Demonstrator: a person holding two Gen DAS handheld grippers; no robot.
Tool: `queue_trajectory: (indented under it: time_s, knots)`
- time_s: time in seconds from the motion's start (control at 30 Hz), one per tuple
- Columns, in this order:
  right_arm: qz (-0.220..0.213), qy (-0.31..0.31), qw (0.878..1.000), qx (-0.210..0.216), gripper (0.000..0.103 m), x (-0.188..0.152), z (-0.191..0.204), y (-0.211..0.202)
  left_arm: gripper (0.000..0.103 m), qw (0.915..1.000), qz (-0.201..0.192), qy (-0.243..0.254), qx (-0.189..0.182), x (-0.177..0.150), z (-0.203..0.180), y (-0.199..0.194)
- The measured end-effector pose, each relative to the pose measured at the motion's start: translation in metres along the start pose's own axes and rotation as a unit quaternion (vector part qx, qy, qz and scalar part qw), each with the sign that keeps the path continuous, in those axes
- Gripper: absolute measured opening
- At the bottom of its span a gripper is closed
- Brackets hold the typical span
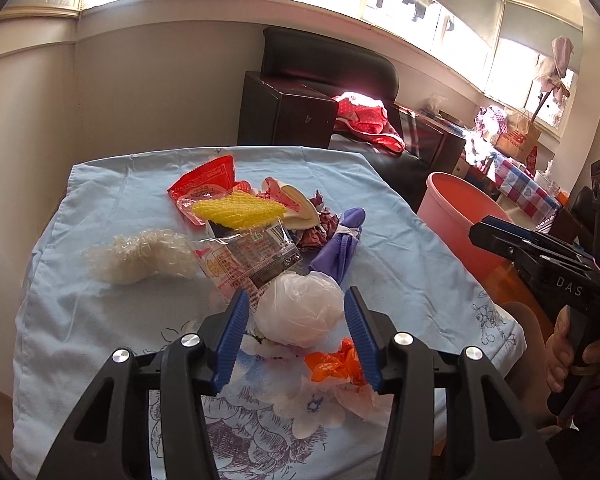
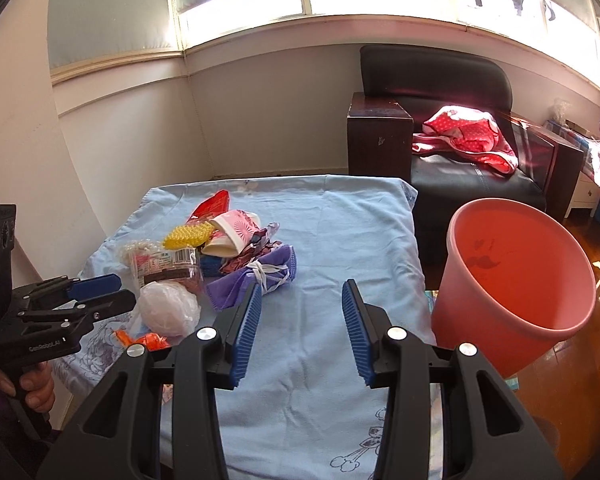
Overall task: Collect trash
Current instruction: 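Grasp the white bag with orange ribbon with right tool while left grasps white plastic bag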
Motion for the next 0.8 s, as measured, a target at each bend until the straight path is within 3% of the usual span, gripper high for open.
queue_trajectory:
  time_s: [0.3, 0.37, 0.5, 0.8]
  knots:
    - [0.04, -0.022, 0.997, 0.07, 0.043, -0.014, 0.029, 0.008, 0.048, 0.9998, 0.021, 0.0, 0.0, -0.006, -0.008, 0.024]
    - [0.043, -0.029, 0.995, 0.081, 0.043, -0.015, 0.034, 0.009, 0.03, 0.9997, 0.024, 0.0, 0.0, -0.007, -0.008, 0.029]
    - [0.057, -0.03, 0.992, 0.109, 0.043, -0.018, 0.042, 0.012, 0.009, 0.9996, 0.028, -0.007, -0.002, -0.009, -0.002, 0.032]
    - [0.128, -0.022, 0.976, 0.177, 0.043, -0.028, 0.058, 0.03, 0.005, 0.9995, 0.0, -0.028, -0.016, -0.002, 0.007, 0.012]
Point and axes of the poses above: each gripper's, at about its wrist camera, not at the fingertips, and y roughly the way its jaws point, z to its left, x to its top, the point moved 3 cm from there along y, roughly the way its jaws point, and after that the axes turned 4 degrees about x, right-handed, at the moved point
